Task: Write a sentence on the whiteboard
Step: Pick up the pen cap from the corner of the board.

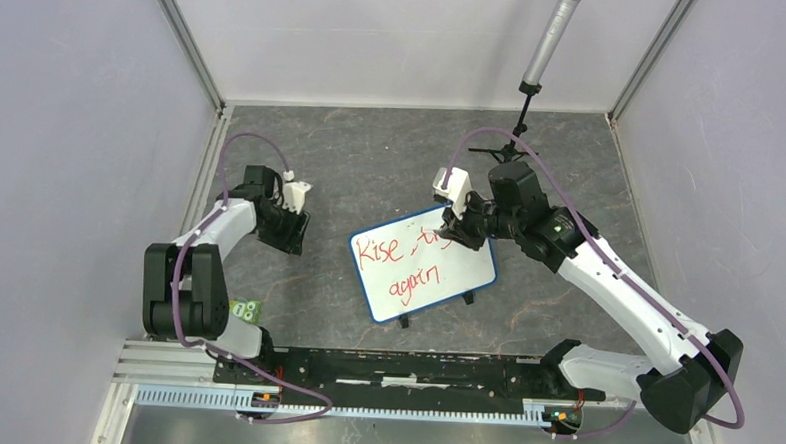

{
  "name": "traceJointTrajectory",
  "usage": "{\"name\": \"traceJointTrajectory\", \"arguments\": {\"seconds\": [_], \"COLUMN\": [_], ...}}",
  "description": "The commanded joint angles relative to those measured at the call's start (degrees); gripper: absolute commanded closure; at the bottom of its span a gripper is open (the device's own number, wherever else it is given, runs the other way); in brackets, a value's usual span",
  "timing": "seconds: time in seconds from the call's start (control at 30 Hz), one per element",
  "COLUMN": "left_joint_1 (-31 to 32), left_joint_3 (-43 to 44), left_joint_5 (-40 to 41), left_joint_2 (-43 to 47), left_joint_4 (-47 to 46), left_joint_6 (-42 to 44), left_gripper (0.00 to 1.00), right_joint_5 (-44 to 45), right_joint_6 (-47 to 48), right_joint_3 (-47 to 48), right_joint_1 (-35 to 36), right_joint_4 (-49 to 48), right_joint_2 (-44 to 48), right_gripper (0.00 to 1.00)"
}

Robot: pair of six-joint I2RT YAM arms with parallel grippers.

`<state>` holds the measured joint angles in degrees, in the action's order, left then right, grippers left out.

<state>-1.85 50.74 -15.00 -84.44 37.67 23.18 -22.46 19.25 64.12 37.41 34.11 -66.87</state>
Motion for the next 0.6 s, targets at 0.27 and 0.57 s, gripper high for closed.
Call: {"name": "traceJointTrajectory", "arguments": {"seconds": [0.27,0.57], "left_joint_1": [6.68,6.47], "left_joint_3": [-1.79,-1.67], "left_joint_5": [8.99,9.81], "left_joint_2": [-8.12,-7.51], "left_joint_4": [-12.56,-9.69], "left_joint_6": [1.81,2.58], "left_gripper": [0.47,0.84], "right_joint_5": [-0.41,-0.25], "right_joint_6": [-0.61,-0.74], "right_joint_3": [3.23,4.91], "right_joint_1": [-0.85,-0.94], "right_joint_4": [-1.49,-1.84], "right_joint_2": [-0.23,-1.06], "right_gripper": [1.0,1.0]}}
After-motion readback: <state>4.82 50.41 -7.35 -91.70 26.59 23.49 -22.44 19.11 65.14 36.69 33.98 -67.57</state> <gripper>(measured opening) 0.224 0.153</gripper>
